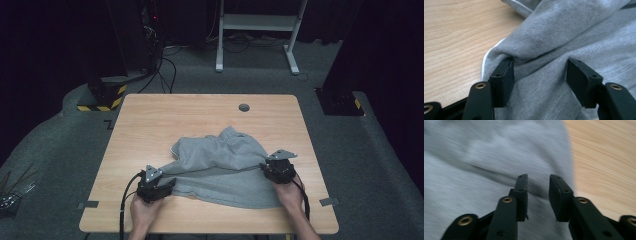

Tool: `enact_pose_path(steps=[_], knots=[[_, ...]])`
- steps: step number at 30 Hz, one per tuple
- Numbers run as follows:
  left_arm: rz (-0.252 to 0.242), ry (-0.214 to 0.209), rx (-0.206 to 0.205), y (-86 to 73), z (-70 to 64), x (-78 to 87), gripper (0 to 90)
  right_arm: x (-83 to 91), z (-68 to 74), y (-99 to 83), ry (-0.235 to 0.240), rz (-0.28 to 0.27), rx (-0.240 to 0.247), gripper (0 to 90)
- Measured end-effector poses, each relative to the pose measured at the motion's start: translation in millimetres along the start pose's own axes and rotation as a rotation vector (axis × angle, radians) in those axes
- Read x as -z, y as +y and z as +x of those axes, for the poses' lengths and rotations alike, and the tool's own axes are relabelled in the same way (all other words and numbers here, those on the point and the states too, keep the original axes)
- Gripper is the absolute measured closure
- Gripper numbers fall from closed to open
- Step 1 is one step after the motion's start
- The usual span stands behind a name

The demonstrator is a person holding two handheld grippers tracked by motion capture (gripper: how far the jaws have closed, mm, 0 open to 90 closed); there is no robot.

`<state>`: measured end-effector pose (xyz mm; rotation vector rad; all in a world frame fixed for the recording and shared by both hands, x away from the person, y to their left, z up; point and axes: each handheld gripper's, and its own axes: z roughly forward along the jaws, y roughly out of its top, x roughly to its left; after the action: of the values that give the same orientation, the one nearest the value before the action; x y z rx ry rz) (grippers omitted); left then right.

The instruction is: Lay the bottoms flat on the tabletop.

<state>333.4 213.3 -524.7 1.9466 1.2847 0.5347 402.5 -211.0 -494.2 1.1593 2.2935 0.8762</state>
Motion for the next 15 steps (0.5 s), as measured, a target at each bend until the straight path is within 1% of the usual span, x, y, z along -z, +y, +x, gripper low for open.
enact_pose_path(steps=[1, 4, 7, 8, 10, 12, 15], knots=[[-0.007, -0.008, 0.009, 1.3, -0.4, 1.7, 38.8, -2.3, 4.6, 1.5, 0.013, -0.007, 0.004, 63.5], [-0.033, -0.022, 0.003, 10.1, -0.7, 10.8, 38.5, -13.2, 13.5, 2.4, 0.054, -0.003, 0.007, 60.8], [-0.054, -0.045, 0.009, 23.2, 1.2, 17.2, 38.5, -23.3, 19.9, -2.6, 0.064, 0.024, 0.003, 59.1], [-0.054, -0.049, 0.01, 26.5, 1.7, 17.5, 38.6, -23.1, 20.0, -5.7, 0.066, 0.0, -0.004, 59.0], [-0.051, -0.056, 0.006, 35.6, 1.3, 15.9, 38.6, -21.9, 19.3, -9.3, 0.074, -0.014, -0.021, 58.0], [-0.044, -0.067, -0.007, 44.5, -0.8, 11.4, 38.6, -20.7, 19.7, -13.8, 0.076, -0.036, -0.026, 55.7], [-0.02, -0.081, -0.018, 56.4, -6.0, 0.4, 39.5, -19.7, 22.3, -15.0, 0.067, -0.039, -0.007, 53.4]])
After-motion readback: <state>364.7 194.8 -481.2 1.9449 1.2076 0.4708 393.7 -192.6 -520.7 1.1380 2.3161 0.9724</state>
